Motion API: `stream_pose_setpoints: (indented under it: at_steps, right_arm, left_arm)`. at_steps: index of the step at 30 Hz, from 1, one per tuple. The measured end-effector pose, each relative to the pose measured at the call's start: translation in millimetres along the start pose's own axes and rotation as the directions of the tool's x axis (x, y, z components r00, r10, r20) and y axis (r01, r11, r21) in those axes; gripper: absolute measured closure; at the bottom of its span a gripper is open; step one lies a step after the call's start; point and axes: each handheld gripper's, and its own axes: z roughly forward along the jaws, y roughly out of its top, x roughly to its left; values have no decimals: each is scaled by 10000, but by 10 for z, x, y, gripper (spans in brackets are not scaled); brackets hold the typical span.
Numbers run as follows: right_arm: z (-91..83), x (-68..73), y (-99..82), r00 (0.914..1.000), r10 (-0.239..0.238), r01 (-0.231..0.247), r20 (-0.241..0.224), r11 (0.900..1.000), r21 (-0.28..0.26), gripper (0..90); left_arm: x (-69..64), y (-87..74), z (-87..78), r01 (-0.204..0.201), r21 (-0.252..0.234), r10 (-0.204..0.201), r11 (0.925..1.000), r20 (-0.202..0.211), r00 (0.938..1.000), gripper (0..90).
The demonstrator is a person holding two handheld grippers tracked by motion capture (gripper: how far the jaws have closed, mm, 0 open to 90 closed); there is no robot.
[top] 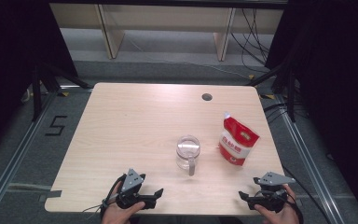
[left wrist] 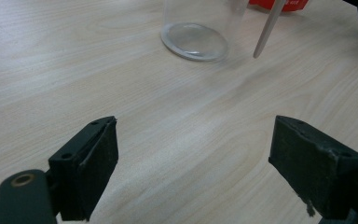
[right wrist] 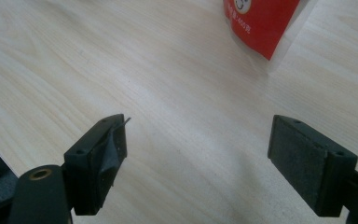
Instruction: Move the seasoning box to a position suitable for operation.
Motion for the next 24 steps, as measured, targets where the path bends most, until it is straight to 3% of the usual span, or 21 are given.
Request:
stream_pose_setpoints:
  at_steps: [2, 3, 5, 7, 8, 10, 13, 14, 18, 19, 20, 24]
  right_arm:
    - [-12, 19, 7, 9998, 163, -163, 79, 9998, -72, 207]
    - [-13, 18, 11, 9995, 215, -213, -210, 9998, 63, 208]
    - [-27, 29, 13, 9986, 447, -442, -274, 9989, 167, 210]
    - [-31, 51, 11, 9988, 499, -499, -5, 9987, 73, 210]
    - [-25, 35, 12, 9995, 320, -320, -12, 9995, 26, 210]
    - [-42, 47, 13, 9989, 459, -460, 101, 9989, 119, 212]
    - [-24, 10, 12, 9998, 167, -166, 66, 9995, -262, 211]
    - [-25, 25, 8, 9982, 595, -597, -99, 9981, -139, 211]
    - [-36, 3, 9, 9992, 397, -397, 13, 9989, -229, 212]
    - [-47, 28, 6, 9972, 746, -745, 14, 9970, -224, 212]
    - [-40, -2, 7, 9988, 483, -483, -1, 9981, -376, 213]
    - [-53, -20, 5, 9980, 553, -564, -297, 9976, -401, 213]
  left_arm:
    - [-2, 1, 0, -32, 3, 32, 10000, -12, 10000, 148]
    - [-5, 2, 7, -40, -15, 40, 10000, 31, 10000, 148]
    - [-13, 2, 18, 37, 18, -37, 10000, -19, 10000, 148]
    - [-27, 6, 28, 73, -10, -73, 10000, 20, 10000, 148]
    - [-38, 11, 22, 134, -29, -134, 9999, -12, 9999, 148]
    - [-46, 24, 17, 88, -73, -88, 9999, 42, 10000, 148]
    - [-94, 47, 19, 195, -196, -195, 9996, 16, 9998, 148]
    - [-111, 51, 29, 133, -204, -131, 9997, 99, 9999, 149]
    - [-209, 84, 96, 327, -240, -324, 9992, 111, 9994, 152]
    - [-231, 96, 121, 374, -264, -370, 9990, 143, 9992, 158]
    - [-251, 105, 139, 404, -303, -399, 9987, 149, 9991, 168]
    - [-362, 181, 239, 344, -520, -342, 9981, 43, 9994, 262]
